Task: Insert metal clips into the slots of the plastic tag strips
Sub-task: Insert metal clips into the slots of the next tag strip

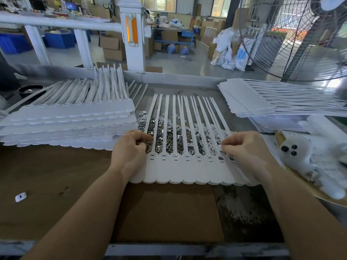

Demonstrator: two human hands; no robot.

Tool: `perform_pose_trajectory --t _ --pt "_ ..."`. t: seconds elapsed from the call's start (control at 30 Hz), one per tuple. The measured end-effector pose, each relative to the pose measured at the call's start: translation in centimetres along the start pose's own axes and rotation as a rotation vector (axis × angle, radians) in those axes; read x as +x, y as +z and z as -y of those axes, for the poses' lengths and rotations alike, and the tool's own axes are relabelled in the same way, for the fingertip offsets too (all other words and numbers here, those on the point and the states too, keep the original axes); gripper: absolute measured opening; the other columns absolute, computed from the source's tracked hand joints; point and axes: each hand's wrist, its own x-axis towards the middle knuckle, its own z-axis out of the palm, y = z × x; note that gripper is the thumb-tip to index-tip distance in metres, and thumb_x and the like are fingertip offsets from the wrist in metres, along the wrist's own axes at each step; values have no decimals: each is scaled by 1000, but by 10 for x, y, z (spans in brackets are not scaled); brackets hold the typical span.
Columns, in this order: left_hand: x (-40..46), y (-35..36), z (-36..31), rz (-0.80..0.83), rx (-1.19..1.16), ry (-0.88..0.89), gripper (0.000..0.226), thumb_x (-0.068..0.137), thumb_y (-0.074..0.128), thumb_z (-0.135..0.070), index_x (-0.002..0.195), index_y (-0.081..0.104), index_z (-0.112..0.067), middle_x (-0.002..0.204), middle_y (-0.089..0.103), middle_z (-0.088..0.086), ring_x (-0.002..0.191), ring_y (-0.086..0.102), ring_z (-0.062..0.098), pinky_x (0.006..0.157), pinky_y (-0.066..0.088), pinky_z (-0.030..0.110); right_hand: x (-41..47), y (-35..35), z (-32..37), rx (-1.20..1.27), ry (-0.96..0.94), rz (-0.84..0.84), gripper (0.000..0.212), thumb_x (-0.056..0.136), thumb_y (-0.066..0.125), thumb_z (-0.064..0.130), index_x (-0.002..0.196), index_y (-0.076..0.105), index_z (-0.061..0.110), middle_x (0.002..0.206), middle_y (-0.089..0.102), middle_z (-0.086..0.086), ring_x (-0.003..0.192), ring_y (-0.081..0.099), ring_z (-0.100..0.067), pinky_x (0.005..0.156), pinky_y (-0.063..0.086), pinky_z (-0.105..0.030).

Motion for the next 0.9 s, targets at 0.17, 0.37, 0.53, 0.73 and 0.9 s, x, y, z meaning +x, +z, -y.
perform_pose_trajectory --t 0.17,0.37,0.53,0.73,0.9 --pt "0 0 0 1 6 5 36 90 47 -2 79 65 -32 106 58 -9 88 60 9 85 48 30 -2 -4 7 -100 54 100 13 80 68 9 72 70 19 73 65 6 69 56 -1 54 35 -15" --pt "0 0 1 -3 13 10 34 91 47 -4 81 65 -31 103 56 -12 79 55 -4 78 46 24 -1 -6 11 -118 146 163 18 79 68 5 66 68 17 72 62 8 71 52 0 54 33 -14" --pt "0 -1 3 9 17 7 38 92 47 -5 77 63 -36 107 57 -10 86 58 7 79 48 27 2 -9 18 -154 189 210 19 79 69 3 65 68 16 72 62 5 64 54 -3 49 34 -13" --pt "0 0 2 10 10 12 38 92 47 -5 77 63 -36 108 55 -10 86 57 5 79 46 25 5 -13 24 -174 224 289 16 79 66 -1 69 70 11 77 65 0 65 55 -7 51 38 -16" --pt "1 0 2 5 6 5 39 92 47 -5 75 63 -36 108 56 -10 84 58 7 74 45 22 6 -13 25 -193 236 295 16 77 67 1 68 71 13 75 65 1 65 55 -8 50 37 -18"
